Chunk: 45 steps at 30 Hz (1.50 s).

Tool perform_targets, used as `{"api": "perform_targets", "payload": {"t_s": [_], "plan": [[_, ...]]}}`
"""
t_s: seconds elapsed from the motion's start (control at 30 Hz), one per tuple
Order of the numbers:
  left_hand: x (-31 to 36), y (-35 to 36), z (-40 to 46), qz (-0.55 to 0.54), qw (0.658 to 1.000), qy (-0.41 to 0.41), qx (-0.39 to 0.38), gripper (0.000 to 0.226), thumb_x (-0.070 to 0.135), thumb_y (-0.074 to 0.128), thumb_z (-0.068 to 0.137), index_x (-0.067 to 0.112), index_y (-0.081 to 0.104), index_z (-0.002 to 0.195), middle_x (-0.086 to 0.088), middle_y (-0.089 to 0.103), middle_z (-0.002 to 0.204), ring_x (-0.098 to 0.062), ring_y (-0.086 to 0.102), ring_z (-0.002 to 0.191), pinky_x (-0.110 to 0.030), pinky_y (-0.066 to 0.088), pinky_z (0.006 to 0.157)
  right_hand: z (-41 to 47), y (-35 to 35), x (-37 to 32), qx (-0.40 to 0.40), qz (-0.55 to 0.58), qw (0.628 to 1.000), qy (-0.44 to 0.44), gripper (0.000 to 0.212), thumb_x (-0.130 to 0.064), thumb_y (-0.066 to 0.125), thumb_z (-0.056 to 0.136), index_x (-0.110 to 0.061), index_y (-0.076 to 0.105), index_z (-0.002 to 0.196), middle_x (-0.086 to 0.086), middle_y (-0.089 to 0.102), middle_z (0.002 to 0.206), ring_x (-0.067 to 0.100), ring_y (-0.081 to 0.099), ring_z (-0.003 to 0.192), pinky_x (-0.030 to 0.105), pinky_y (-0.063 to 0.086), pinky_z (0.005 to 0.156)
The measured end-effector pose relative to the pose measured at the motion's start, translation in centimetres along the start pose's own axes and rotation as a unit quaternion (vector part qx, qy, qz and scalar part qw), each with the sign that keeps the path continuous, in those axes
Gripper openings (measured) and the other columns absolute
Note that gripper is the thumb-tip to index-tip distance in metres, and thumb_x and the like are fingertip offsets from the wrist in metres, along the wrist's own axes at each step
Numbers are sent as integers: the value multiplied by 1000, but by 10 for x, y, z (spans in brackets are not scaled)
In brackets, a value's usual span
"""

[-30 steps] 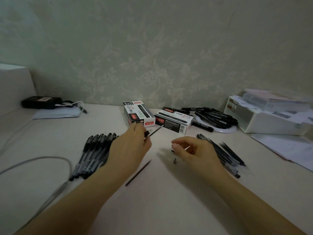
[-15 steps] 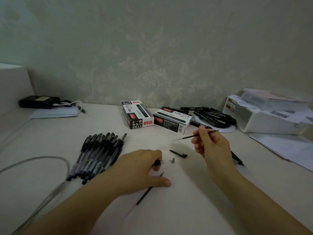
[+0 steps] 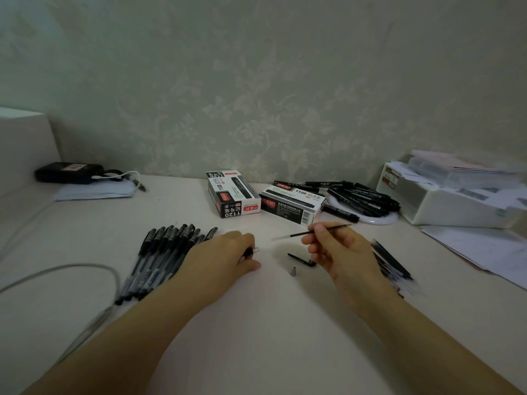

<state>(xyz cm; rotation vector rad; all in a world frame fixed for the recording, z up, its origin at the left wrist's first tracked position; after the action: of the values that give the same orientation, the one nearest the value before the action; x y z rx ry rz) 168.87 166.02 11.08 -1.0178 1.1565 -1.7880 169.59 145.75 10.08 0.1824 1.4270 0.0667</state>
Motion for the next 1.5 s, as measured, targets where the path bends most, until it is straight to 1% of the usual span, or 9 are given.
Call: {"api": "perform_targets", "payload": {"t_s": [0.23, 0.47, 0.9, 1.03, 1.13, 1.23, 1.3, 1.37, 1.5], "plan": [[19, -3, -3, -144, 985, 45, 79, 13, 42, 37, 100, 36, 47, 95, 20, 50, 68, 3, 47, 68, -21, 26, 52, -3, 6, -4, -18, 77, 997, 15, 14, -14, 56, 97, -5, 66, 93, 10, 72, 76, 11, 62, 60, 20, 54, 56], [19, -5, -3, -196, 972, 73, 110, 17, 43, 37, 100, 33, 49, 95, 8, 49, 65, -10, 45, 60, -27, 35, 53, -2, 4, -4, -15, 94, 995, 28, 14, -14, 56, 96, -5, 66, 93, 10, 71, 76, 11, 62, 59, 19, 53, 55], [21, -1, -3, -219, 969, 68, 89, 14, 40, 40, 100, 33, 50, 93, 19, 50, 65, -6, 44, 57, -16, 31, 51, -4, 4, -9, -46, 49, 998, 9, 16, -16, 56, 97, -6, 68, 91, 9, 70, 75, 12, 60, 60, 20, 54, 58], [25, 3, -4, -223, 969, 79, 72, 11, 41, 42, 99, 34, 49, 95, 20, 50, 67, -6, 44, 59, -17, 32, 52, -7, 11, -6, -91, -67, 993, -11, 14, -23, 63, 92, -18, 76, 91, 2, 70, 77, 9, 58, 64, 20, 50, 61], [28, 4, -4, -241, 965, 76, 74, 7, 39, 44, 98, 32, 45, 101, 13, 49, 65, -4, 46, 57, -15, 35, 52, -13, 22, -5, -142, -195, 969, -56, 14, -33, 69, 89, -31, 74, 102, -6, 71, 79, 4, 59, 62, 16, 49, 59], [25, 4, -4, -268, 958, 59, 84, 10, 33, 46, 99, 30, 40, 106, 10, 48, 65, -3, 46, 56, -14, 35, 52, -12, 20, -3, -138, -358, 917, -107, 34, -47, 75, 81, -40, 65, 113, -11, 66, 91, 8, 61, 71, 17, 51, 65], [24, 2, -3, -261, 959, 58, 90, 9, 32, 44, 99, 29, 40, 106, 10, 47, 65, -3, 46, 56, -16, 34, 51, -11, 16, -2, -127, -476, 858, -145, 40, -50, 75, 78, -38, 63, 114, -15, 59, 96, 5, 57, 77, 15, 47, 69], [23, 2, -4, -255, 961, 63, 89, 7, 31, 44, 100, 30, 40, 106, 10, 46, 64, -4, 45, 56, -17, 33, 51, -11, 16, 0, -144, -523, 825, -159, 35, -50, 75, 78, -34, 66, 108, -15, 57, 94, 2, 54, 79, 10, 42, 69], [24, 3, -5, -221, 969, 78, 74, 6, 33, 41, 100, 36, 39, 106, 5, 50, 68, -8, 45, 58, -21, 34, 51, -11, 15, 4, -163, -526, 817, -170, 7, -34, 73, 86, -30, 73, 92, -14, 63, 86, 0, 56, 79, 13, 42, 71]]}}
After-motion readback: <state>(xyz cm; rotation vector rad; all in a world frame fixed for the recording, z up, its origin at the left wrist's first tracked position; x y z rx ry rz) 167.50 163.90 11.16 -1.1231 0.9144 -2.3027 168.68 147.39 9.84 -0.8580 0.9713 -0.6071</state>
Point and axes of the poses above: each hand's wrist, its own z-axis towards the middle knuckle, its own y-axis out of the palm, x = y × z, the point moved 5 cm from there along z, towards the middle knuckle
